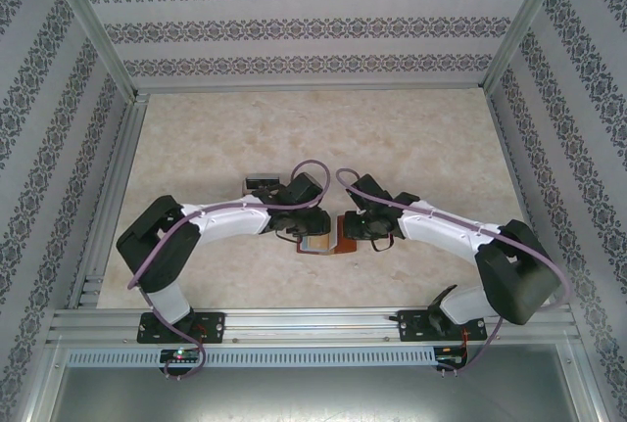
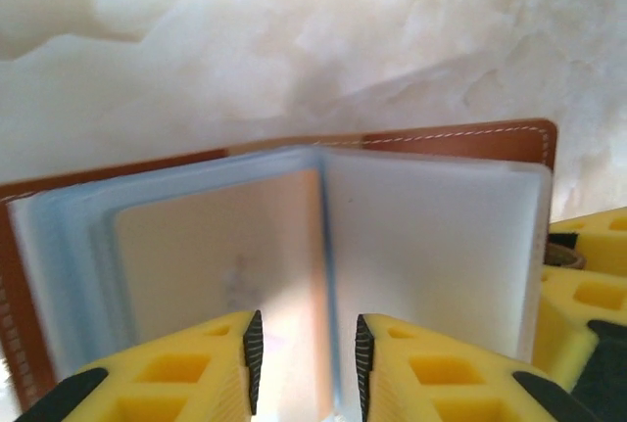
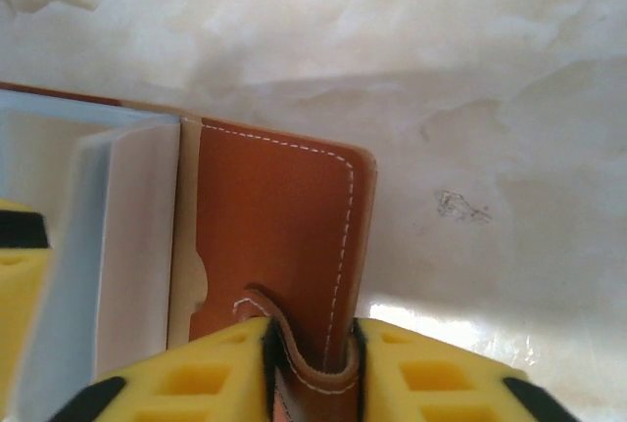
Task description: Take the credit cards out of the card holder
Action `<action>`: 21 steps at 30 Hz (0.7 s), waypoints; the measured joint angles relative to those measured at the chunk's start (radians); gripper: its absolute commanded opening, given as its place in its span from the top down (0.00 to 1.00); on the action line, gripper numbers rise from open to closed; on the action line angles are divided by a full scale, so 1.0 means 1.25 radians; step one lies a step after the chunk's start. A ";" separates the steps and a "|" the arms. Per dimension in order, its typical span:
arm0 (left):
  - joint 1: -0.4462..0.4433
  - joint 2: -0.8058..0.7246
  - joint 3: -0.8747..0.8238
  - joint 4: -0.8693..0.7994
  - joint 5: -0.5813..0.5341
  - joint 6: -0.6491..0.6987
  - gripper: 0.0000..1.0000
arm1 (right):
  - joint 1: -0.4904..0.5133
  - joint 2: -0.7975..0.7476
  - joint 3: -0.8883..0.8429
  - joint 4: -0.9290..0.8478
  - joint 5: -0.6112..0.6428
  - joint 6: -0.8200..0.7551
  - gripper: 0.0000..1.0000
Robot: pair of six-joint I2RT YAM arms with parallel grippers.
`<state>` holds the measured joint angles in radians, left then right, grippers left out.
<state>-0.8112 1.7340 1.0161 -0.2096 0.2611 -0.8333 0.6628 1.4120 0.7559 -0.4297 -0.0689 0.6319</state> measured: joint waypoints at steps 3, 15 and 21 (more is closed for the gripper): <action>-0.009 0.030 0.019 0.012 0.016 0.003 0.72 | 0.000 -0.001 -0.004 0.012 -0.001 0.001 0.81; -0.022 0.092 0.041 0.037 0.051 0.000 0.86 | -0.030 -0.075 -0.025 0.006 0.000 0.013 0.69; -0.023 0.084 0.041 0.022 0.032 0.000 0.85 | -0.037 -0.147 -0.025 0.001 -0.009 0.024 0.69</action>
<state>-0.8398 1.8389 1.0672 -0.1818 0.3012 -0.8330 0.6170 1.2282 0.7242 -0.4282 -0.0799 0.6621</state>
